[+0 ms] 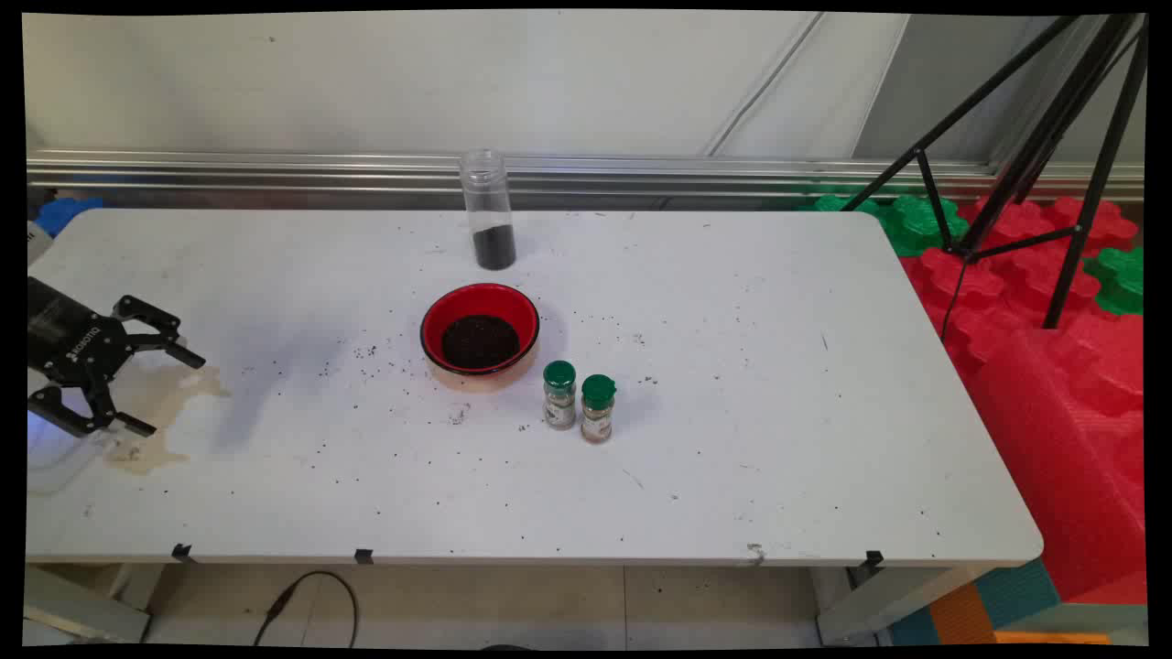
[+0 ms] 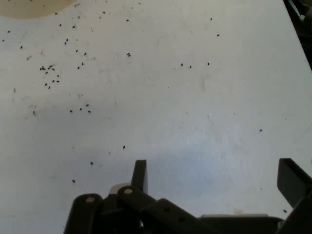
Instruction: Pick up the black seasoning powder from the table
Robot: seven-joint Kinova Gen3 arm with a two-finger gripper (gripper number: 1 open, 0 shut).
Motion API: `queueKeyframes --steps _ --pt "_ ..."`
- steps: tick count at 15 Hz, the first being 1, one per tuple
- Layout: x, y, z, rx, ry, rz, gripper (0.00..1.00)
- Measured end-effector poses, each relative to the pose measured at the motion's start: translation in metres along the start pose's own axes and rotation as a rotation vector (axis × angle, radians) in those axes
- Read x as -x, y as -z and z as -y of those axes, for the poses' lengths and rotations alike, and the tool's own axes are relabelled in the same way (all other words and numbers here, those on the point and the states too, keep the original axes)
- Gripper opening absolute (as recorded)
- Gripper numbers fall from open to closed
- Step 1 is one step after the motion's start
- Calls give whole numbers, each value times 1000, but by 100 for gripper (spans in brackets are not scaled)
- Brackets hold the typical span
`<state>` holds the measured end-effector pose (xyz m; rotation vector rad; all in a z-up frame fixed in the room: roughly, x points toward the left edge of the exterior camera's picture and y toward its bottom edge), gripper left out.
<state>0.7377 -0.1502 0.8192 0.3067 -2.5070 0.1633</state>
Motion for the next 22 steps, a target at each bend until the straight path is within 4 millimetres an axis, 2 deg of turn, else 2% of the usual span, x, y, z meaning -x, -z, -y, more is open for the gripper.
queueKeyframes --steps 11,22 --pt "-20 -9 8 -41 68 -22 100" --pt "-50 -29 40 -157 266 -68 100"
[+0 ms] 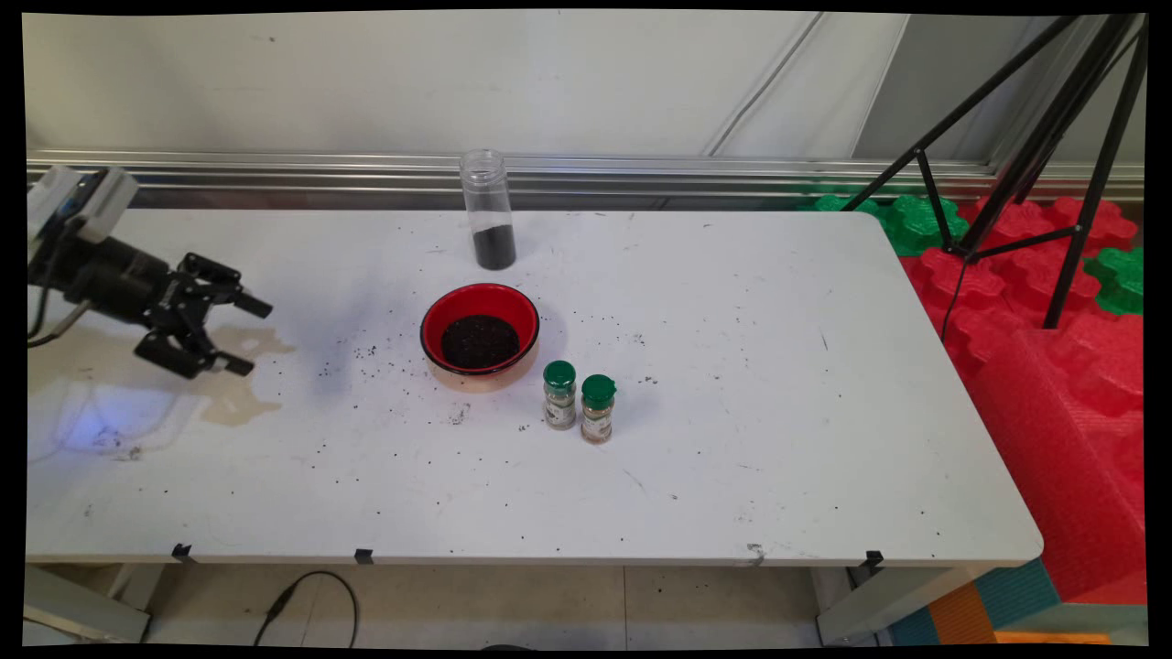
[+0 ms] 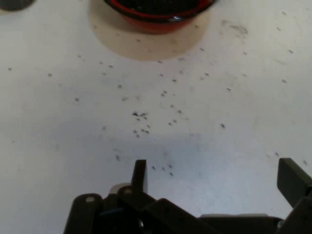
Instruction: Pick up the black seasoning powder from the table
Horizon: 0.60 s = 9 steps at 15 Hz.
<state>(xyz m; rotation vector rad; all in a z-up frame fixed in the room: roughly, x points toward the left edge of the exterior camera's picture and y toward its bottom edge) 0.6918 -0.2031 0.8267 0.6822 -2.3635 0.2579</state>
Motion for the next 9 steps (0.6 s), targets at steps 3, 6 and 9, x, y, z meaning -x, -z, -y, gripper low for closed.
queueKeyframes --steps 3,6,9 --pt "-9 -9 8 -34 47 -14 100" --pt "-20 -20 20 -74 95 -38 100" --pt "-30 -32 32 -112 128 -67 100"
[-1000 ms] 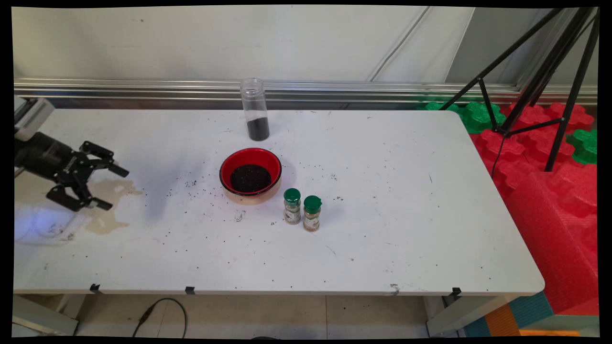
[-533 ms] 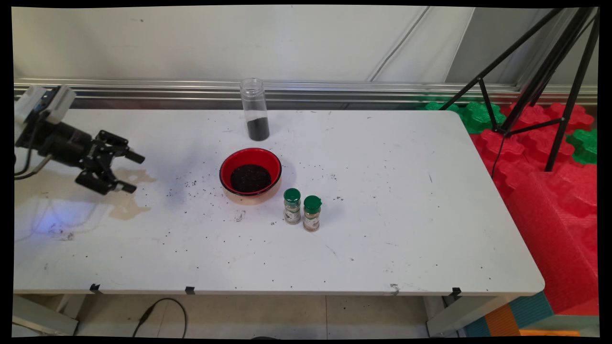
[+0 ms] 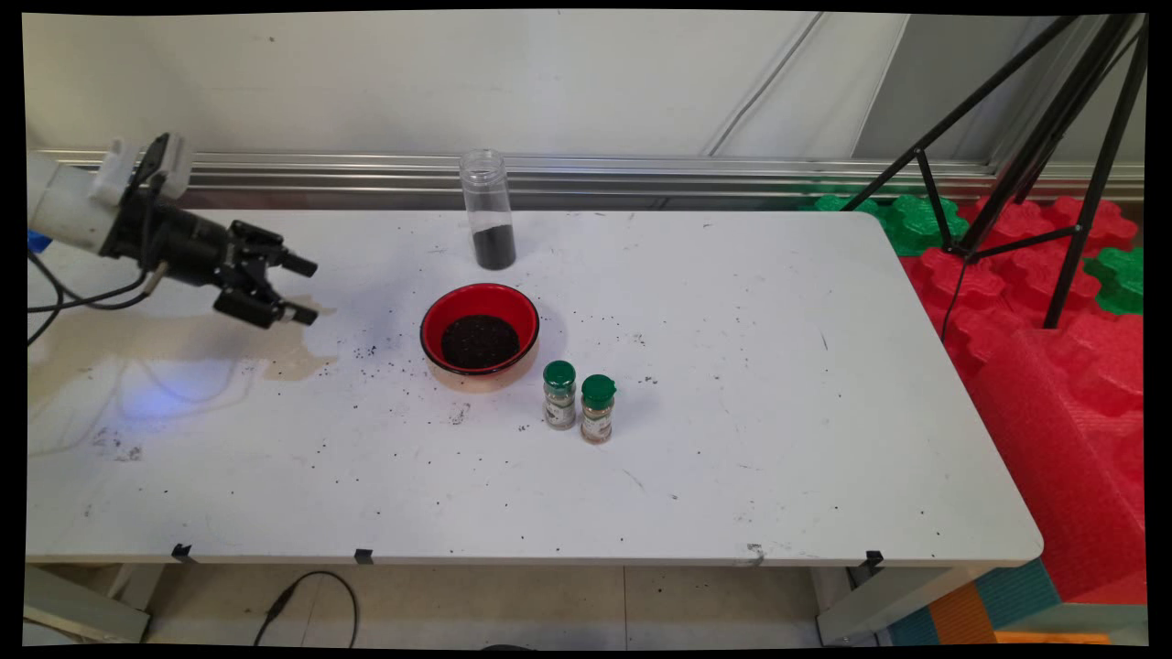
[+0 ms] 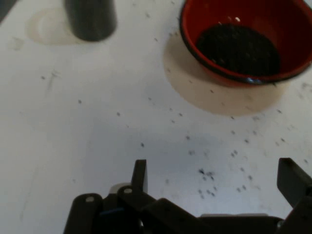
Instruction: Pick up the black seasoning powder from the table
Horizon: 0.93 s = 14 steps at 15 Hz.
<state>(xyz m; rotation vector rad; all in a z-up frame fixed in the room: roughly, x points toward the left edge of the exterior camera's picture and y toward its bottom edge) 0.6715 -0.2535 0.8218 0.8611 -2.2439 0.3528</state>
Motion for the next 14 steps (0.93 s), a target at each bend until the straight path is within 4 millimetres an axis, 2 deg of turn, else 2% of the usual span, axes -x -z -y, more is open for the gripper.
queueKeyframes --steps 14 --pt "-32 -67 45 -96 26 -195 100"
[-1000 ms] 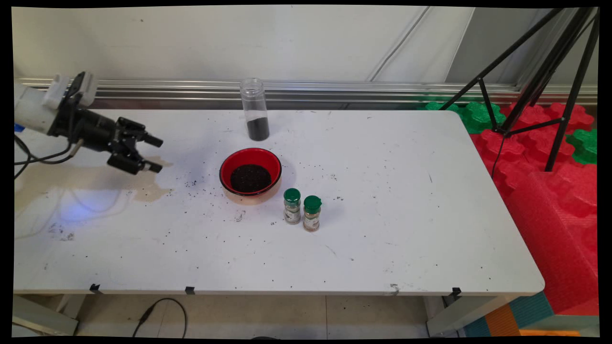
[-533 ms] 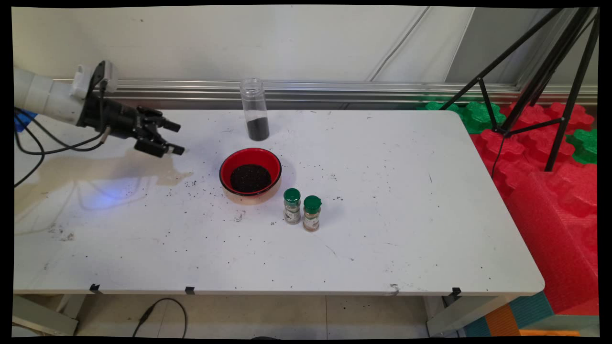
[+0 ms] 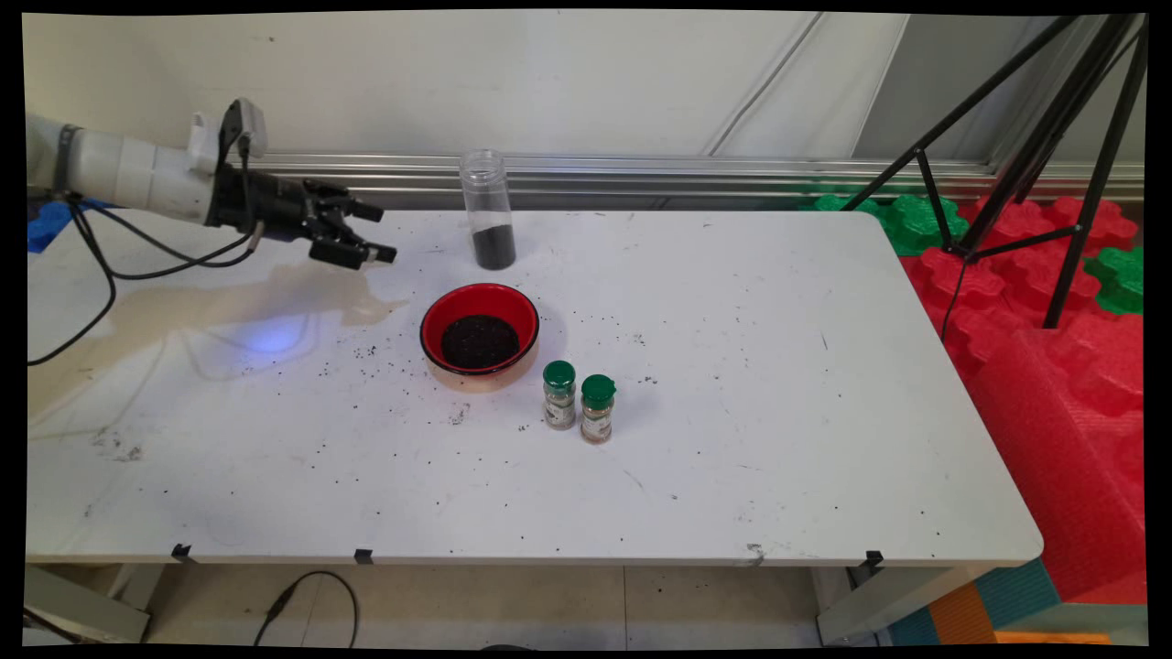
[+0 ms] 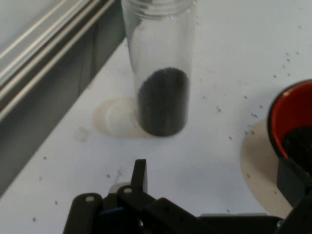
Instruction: Pick up the black seasoning powder from the table
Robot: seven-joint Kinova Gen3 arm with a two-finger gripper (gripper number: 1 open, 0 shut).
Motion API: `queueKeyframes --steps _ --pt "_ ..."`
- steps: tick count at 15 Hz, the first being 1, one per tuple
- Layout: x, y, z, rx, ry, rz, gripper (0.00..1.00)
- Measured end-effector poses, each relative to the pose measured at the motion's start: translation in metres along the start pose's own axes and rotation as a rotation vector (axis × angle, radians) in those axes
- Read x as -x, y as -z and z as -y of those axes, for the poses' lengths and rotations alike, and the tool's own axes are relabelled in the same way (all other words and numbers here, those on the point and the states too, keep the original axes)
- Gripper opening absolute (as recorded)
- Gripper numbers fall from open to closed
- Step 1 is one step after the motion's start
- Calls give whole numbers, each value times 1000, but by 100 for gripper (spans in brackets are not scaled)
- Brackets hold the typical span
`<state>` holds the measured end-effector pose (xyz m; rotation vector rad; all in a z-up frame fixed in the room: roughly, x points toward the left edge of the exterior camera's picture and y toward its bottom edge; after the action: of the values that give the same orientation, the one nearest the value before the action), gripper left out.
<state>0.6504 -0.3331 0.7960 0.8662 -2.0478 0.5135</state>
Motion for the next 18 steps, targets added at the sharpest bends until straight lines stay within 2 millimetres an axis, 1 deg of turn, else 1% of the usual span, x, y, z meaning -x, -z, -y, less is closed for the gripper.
queueKeyframes --steps 5,10,18 --pt "-4 -23 15 -20 -16 -48 100" --pt "-6 -41 28 -24 -42 -77 100" --pt "-5 -75 47 35 -113 -110 100"
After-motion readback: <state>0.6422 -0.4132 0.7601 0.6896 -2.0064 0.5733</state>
